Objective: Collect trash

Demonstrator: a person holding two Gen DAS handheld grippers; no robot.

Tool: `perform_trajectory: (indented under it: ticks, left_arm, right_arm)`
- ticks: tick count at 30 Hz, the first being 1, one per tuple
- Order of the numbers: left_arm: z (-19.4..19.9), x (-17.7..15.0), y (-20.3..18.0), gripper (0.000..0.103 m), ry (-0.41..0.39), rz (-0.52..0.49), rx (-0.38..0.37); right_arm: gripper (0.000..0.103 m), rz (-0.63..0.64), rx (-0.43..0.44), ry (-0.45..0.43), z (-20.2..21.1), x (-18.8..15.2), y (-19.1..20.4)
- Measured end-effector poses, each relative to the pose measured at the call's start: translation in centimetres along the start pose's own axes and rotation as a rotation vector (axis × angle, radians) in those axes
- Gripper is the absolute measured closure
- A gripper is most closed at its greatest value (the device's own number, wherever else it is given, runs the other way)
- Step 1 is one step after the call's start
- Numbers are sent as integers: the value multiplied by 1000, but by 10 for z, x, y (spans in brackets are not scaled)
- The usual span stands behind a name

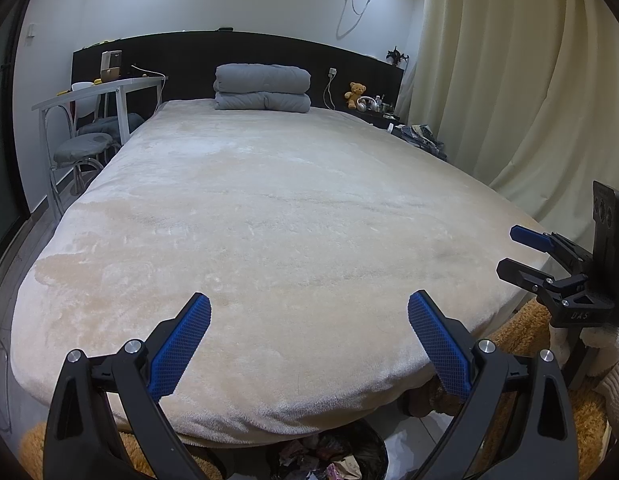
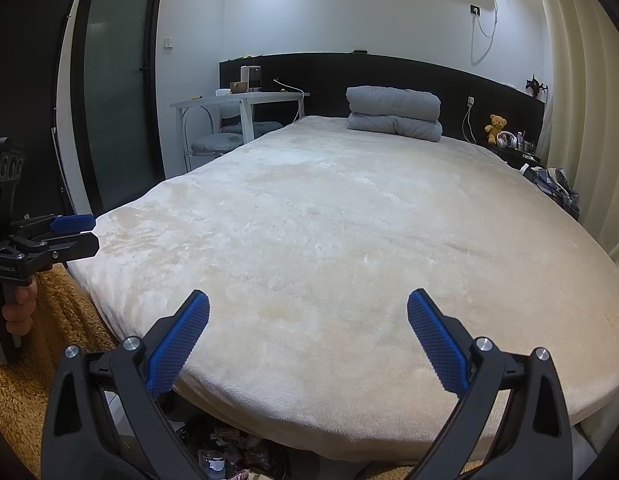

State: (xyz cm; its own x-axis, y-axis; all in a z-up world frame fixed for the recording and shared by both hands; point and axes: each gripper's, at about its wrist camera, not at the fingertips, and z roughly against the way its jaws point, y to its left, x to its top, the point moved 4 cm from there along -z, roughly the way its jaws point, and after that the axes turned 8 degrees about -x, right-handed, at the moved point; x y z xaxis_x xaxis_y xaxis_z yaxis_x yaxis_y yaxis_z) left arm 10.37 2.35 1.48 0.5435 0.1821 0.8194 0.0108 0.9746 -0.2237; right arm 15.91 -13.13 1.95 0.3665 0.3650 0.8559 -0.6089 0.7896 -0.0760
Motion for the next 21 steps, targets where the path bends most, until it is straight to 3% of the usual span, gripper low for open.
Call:
perform_trajectory:
  ticks: [21]
  left_arm:
    - [-4, -1, 1, 6, 12, 8, 17]
  right_arm:
    - [5, -12, 7, 17, -6, 1, -1]
